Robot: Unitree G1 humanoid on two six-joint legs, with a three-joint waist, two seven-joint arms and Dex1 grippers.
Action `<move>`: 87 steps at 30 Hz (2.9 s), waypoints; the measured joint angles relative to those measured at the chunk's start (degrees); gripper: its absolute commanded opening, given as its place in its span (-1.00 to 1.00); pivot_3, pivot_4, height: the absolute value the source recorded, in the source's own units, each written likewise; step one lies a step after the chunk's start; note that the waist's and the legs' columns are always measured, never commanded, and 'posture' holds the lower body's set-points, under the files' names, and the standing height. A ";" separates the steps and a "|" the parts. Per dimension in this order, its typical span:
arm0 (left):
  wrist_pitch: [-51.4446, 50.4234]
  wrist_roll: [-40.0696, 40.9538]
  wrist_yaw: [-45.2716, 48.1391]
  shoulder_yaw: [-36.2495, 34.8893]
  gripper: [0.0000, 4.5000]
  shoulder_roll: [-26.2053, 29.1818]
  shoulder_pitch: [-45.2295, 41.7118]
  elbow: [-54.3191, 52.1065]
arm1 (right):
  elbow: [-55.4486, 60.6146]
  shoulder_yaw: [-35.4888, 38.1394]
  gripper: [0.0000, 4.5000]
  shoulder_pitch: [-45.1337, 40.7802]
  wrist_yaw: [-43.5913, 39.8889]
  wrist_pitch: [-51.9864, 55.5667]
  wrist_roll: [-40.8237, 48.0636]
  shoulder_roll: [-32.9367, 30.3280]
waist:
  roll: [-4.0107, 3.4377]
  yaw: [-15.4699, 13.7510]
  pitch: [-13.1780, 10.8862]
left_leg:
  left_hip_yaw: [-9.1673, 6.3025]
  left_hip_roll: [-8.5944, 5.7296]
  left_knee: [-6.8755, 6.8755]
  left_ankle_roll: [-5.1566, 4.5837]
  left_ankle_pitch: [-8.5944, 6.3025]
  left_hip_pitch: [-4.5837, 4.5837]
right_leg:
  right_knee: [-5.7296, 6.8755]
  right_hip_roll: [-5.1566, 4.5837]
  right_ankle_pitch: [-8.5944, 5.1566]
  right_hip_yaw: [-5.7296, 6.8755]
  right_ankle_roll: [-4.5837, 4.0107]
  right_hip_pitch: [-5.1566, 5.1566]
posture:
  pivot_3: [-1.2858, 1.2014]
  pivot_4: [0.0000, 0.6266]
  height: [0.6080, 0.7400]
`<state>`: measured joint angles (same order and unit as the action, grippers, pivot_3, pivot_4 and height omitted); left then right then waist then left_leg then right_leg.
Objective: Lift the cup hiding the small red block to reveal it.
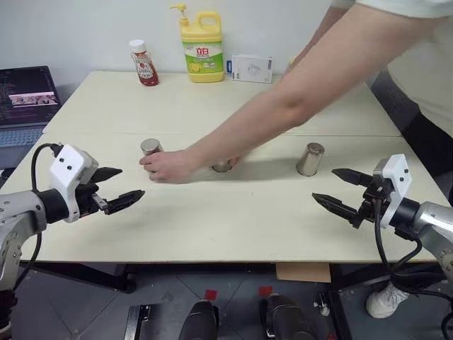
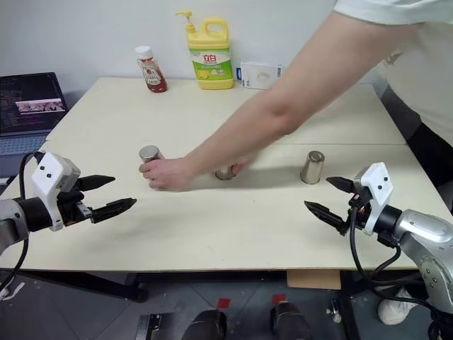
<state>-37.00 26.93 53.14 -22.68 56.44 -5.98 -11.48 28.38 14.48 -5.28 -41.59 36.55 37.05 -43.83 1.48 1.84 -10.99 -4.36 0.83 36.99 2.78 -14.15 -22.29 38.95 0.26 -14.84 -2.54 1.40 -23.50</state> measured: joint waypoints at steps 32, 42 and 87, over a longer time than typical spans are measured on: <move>-2.82 2.71 5.00 3.88 0.98 2.90 -4.05 0.21 | -64.27 -25.06 1.00 -53.29 13.40 -11.99 -23.33 41.03 | -0.03 1.32 -0.02 | -0.03 0.06 -0.04 0.01 0.00 -0.55 | 0.10 0.10 0.20 0.03 -0.33 -0.63 | 0.03 -0.52 1.00; -2.82 2.73 4.81 1.86 0.98 2.89 -1.86 -1.54 | -88.67 -23.01 1.00 -63.46 14.30 -25.29 -29.11 45.20 | -0.04 1.46 -0.03 | -0.04 0.07 -0.05 0.01 0.00 -0.54 | 0.12 0.11 0.21 0.03 -0.34 -0.64 | 0.03 -0.52 1.00; -3.75 4.46 2.93 6.82 1.00 1.54 -7.90 -2.13 | -59.92 -18.41 0.97 -46.88 16.90 -7.18 -34.01 37.58 | -0.05 2.42 -0.03 | -0.06 0.10 -0.04 0.01 0.00 -0.53 | 0.18 0.18 0.23 0.01 -0.38 -0.63 | 0.03 -0.52 1.00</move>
<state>-40.75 31.38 56.07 -15.86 57.97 -13.88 -13.61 -31.54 -3.93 -52.16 -24.69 29.38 3.04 -6.25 1.43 4.26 -11.02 -4.43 0.93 36.95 2.79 -14.15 -22.81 39.13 0.44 -14.61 -2.52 1.02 -24.13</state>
